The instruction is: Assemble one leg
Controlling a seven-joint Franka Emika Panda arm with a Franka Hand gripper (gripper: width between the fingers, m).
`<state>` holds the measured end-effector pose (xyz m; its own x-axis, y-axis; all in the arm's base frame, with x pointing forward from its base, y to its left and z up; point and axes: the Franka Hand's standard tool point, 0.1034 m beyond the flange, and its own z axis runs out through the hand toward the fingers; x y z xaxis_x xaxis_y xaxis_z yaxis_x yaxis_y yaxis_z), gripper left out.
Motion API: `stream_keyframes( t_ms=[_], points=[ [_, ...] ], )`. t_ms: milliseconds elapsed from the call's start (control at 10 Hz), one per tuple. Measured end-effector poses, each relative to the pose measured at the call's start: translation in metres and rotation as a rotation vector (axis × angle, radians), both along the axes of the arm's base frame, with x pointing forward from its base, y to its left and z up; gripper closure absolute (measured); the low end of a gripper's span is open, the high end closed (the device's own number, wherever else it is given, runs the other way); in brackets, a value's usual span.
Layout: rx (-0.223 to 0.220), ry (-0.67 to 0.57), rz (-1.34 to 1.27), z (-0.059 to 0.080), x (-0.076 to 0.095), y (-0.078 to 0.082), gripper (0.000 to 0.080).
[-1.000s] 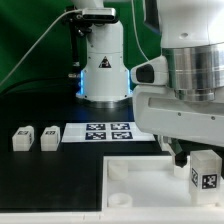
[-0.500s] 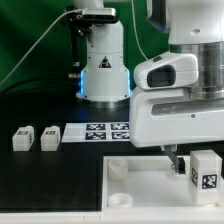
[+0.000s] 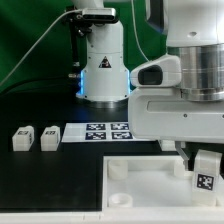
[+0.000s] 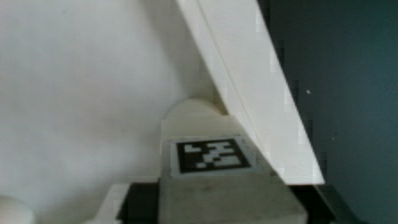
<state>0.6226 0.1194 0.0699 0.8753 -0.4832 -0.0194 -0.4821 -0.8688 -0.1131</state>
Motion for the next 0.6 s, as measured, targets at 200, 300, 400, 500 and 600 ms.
stream_keyframes(
  t_ms=[200, 300, 400, 500, 600],
  points=[
    [0.018, 0.042, -0.381, -0.0016, 0.0008, 0.0029, 0.0499],
    [0.019, 0.058, -0.588, -0.0016, 0.0025, 0.0033, 0.0500],
    [0.042, 0.071, -0.755, -0.0017, 0.0038, 0.0026, 0.0500],
    [0.082, 0.091, -0.953, -0.0018, 0.0049, 0.0026, 0.0500],
    [0.112, 0.096, -1.080, -0.0020, 0.0056, 0.0017, 0.0500]
  ],
)
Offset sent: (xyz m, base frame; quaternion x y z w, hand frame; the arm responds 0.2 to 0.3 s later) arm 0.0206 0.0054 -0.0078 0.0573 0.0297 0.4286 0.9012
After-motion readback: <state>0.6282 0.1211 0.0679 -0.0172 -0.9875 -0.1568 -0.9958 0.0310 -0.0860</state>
